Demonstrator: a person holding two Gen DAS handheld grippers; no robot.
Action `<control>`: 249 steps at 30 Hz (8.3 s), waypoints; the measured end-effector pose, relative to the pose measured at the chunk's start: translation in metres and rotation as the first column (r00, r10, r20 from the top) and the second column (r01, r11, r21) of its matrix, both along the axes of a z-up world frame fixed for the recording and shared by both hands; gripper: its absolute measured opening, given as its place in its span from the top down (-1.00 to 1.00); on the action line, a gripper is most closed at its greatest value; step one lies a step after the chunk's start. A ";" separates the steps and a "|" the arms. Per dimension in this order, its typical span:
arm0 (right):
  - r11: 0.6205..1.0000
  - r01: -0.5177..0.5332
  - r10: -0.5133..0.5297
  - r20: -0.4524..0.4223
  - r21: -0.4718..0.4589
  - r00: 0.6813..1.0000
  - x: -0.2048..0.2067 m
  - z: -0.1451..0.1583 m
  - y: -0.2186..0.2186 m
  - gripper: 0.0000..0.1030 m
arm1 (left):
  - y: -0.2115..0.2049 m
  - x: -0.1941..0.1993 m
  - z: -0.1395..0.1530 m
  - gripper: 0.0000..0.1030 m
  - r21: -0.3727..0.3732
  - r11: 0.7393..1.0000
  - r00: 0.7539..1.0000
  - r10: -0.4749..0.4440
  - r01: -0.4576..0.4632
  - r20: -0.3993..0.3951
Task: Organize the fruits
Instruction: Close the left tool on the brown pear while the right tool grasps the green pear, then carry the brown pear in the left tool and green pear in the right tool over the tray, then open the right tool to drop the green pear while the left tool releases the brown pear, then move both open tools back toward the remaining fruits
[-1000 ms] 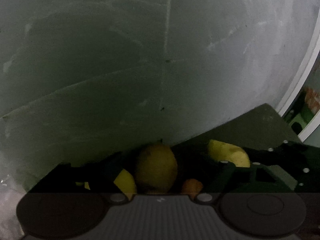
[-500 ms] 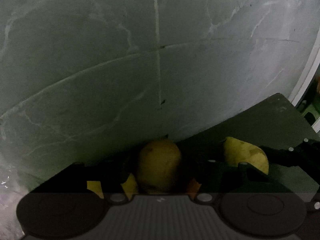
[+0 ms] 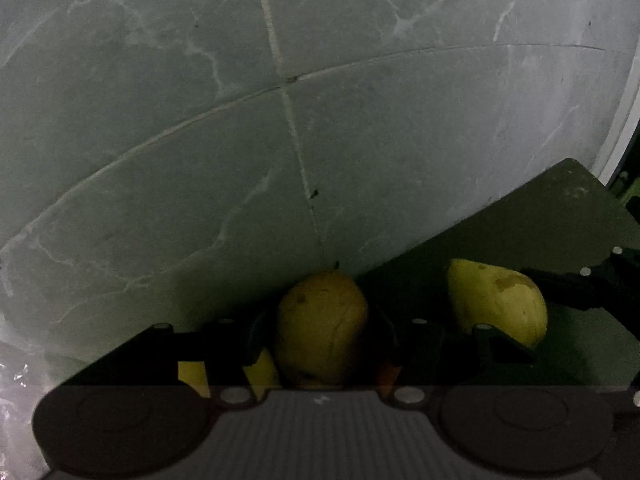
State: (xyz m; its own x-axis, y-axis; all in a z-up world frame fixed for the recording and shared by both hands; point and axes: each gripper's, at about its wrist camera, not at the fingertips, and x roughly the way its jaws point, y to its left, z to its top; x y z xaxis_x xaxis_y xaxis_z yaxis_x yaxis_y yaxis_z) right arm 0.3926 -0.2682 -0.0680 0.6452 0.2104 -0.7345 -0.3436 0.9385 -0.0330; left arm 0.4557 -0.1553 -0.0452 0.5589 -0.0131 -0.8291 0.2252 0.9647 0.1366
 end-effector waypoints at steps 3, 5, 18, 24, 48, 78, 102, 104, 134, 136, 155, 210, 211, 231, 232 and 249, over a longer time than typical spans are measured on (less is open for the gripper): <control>1.000 -0.007 0.007 -0.004 -0.002 1.000 0.004 -0.001 0.000 -0.11 | -0.005 0.001 0.001 -0.15 0.004 1.000 1.000 0.000 0.000 0.001; 1.000 -0.006 0.006 -0.025 0.001 1.000 0.007 -0.003 0.000 -0.11 | -0.008 0.000 -0.001 -0.15 0.008 1.000 1.000 -0.002 0.002 0.001; 0.997 0.068 -0.067 -0.026 0.038 0.997 -0.012 0.001 -0.012 -0.05 | -0.011 -0.007 0.001 -0.13 -0.001 1.000 0.999 0.011 -0.011 0.032; 0.995 0.092 -0.091 -0.018 0.049 0.996 -0.034 0.010 -0.017 -0.05 | -0.009 -0.014 0.008 -0.13 -0.023 1.000 0.999 0.009 -0.008 0.043; 0.990 0.097 -0.097 -0.007 0.104 0.995 -0.114 0.059 0.015 -0.05 | 0.058 -0.083 0.051 -0.13 -0.161 0.986 0.998 0.041 -0.033 0.044; 0.970 -0.191 0.208 -0.104 0.147 0.973 -0.201 0.049 0.127 -0.05 | 0.180 -0.223 0.042 -0.13 -0.263 0.947 0.982 0.185 -0.184 -0.022; 0.930 -0.346 0.365 -0.203 0.124 0.909 -0.231 0.030 0.180 -0.05 | 0.205 -0.258 0.028 -0.12 -0.287 0.939 0.982 0.185 -0.190 -0.045; 0.929 -0.351 0.369 -0.205 0.119 0.906 -0.233 0.030 0.181 -0.05 | 0.204 -0.258 0.027 -0.12 -0.284 0.941 0.983 0.179 -0.184 -0.044; 0.919 -0.379 0.395 -0.237 0.112 0.888 -0.243 0.026 0.181 -0.19 | 0.201 -0.264 0.031 -0.12 -0.318 0.935 0.987 0.157 -0.158 -0.027; 0.916 -0.387 0.402 -0.238 0.110 0.884 -0.244 0.026 0.181 -0.24 | 0.202 -0.267 0.032 -0.20 -0.329 0.931 0.987 0.158 -0.158 -0.027; 0.925 -0.373 0.378 -0.239 0.067 0.894 -0.243 0.032 0.161 -0.80 | 0.219 -0.300 0.042 -0.82 -0.412 0.889 0.975 0.223 -0.201 0.006; 0.993 -0.102 0.109 -0.124 0.060 0.986 -0.196 0.041 0.044 -0.99 | 0.184 -0.227 0.071 -0.99 -0.394 0.848 0.917 0.397 -0.354 0.032; 0.994 -0.096 0.103 -0.121 0.061 0.987 -0.195 0.041 0.042 -0.99 | 0.179 -0.224 0.072 -0.99 -0.396 0.852 0.921 0.388 -0.344 0.034; 0.996 0.021 -0.011 -0.108 0.092 0.994 -0.164 0.034 -0.004 -0.99 | 0.107 -0.161 0.072 -0.99 -0.297 0.925 0.961 0.268 -0.236 0.072; 0.995 0.023 -0.012 -0.110 0.093 0.994 -0.162 0.033 -0.005 -0.99 | 0.105 -0.158 0.071 -0.99 -0.292 0.927 0.961 0.268 -0.236 0.074; 0.993 -0.008 0.020 -0.100 0.119 0.995 -0.103 0.019 -0.011 -0.99 | 0.078 -0.076 0.060 -0.99 -0.262 0.935 0.952 0.280 -0.240 0.126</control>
State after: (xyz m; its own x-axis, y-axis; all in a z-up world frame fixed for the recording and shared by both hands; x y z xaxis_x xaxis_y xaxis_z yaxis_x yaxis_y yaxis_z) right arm 0.2892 -0.2790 -0.0486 0.5654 0.3081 -0.7652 -0.3523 0.9290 0.1137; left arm 0.3801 -0.0774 0.0152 0.6934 -0.0373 -0.7196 -0.0434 0.9947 -0.0934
